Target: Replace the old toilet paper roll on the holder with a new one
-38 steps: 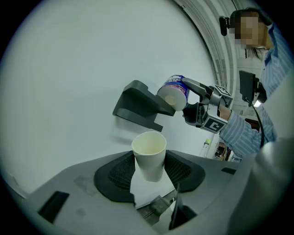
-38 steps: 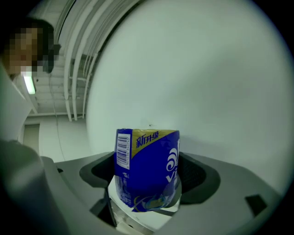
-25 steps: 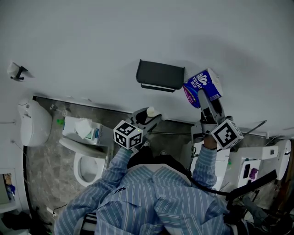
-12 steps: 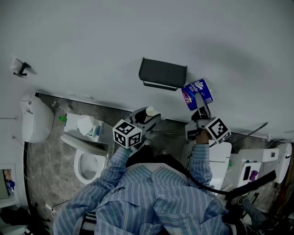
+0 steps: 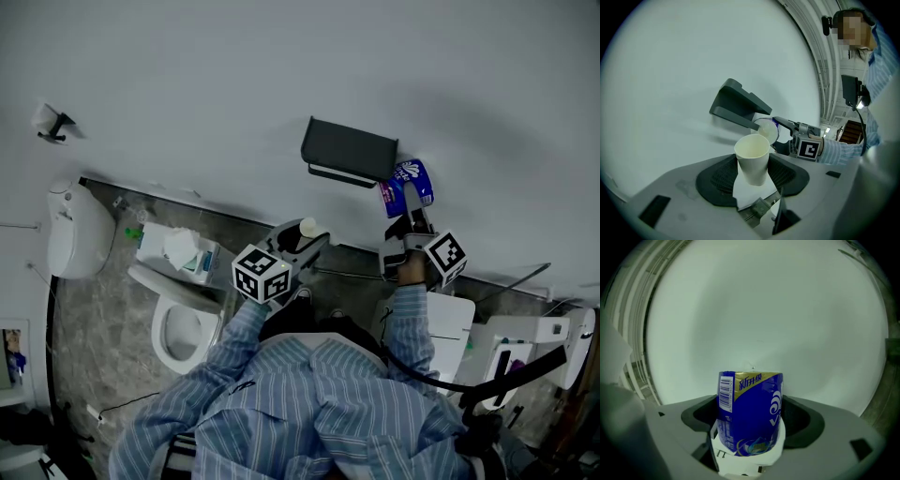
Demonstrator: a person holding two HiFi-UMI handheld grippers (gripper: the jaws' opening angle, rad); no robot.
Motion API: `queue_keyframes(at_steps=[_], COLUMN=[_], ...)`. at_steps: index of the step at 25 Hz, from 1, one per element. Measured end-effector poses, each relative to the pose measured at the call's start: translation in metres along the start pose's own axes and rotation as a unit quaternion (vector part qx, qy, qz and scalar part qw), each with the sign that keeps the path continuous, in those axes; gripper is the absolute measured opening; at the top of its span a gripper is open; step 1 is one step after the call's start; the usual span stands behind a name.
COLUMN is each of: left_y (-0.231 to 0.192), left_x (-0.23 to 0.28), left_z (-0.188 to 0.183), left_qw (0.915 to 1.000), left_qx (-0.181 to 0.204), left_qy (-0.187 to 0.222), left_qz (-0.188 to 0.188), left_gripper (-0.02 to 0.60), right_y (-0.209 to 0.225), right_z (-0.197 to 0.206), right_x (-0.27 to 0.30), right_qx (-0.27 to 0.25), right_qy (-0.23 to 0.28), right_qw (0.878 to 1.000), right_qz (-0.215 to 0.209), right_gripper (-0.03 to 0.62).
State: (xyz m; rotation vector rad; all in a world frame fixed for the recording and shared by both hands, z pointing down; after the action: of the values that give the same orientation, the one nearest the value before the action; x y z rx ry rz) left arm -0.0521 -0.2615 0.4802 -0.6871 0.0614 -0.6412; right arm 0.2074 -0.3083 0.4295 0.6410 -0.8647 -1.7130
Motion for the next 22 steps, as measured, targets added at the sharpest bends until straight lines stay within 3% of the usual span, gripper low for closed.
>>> queue_keyframes(at_steps=[6,14,18,22], left_y=[-0.009,-0.009,-0.01,-0.019], left_x=[-0.008,0.001,0.002,-0.003], left_z=[0.001,0.005,0.008,0.009], left_qw=[0.9999,0.9998,0.9999,0.9997], left_qx=[-0.01,-0.017,-0.016,-0.022], left_qy=[0.009,0.003,-0.004,-0.004], left_qz=[-0.008,0.003,0.004,-0.006], left_gripper=[0.198,0.198,0.198,0.198], right_y=[0.002,-0.011,-0.012,-0.021], right_z=[0.006,0.051,0.059,0.07], right_x=[0.006,0.019,0.023,0.028], right_qx=[0.042,0.167,0.17,0.137], right_qy=[0.007,-0.01,-0.026,-0.059], right_qw=[0.999,0.985,0.984,0.987], right_qz=[-0.009,-0.037,-0.047,-0.067], right_gripper=[0.411,0.411,0.411,0.411])
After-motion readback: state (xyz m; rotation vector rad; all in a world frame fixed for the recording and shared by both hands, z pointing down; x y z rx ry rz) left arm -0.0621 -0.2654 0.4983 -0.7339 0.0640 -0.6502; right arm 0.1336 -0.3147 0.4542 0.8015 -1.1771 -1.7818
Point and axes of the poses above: the fingertips, and each gripper's own axes: x forward along the fingers, y to its right, z out of its underside, the point moved 7 cm from there along -x, backward along the fingers, and after that the axes turned 14 degrees about -x, right-handed, at the moved point
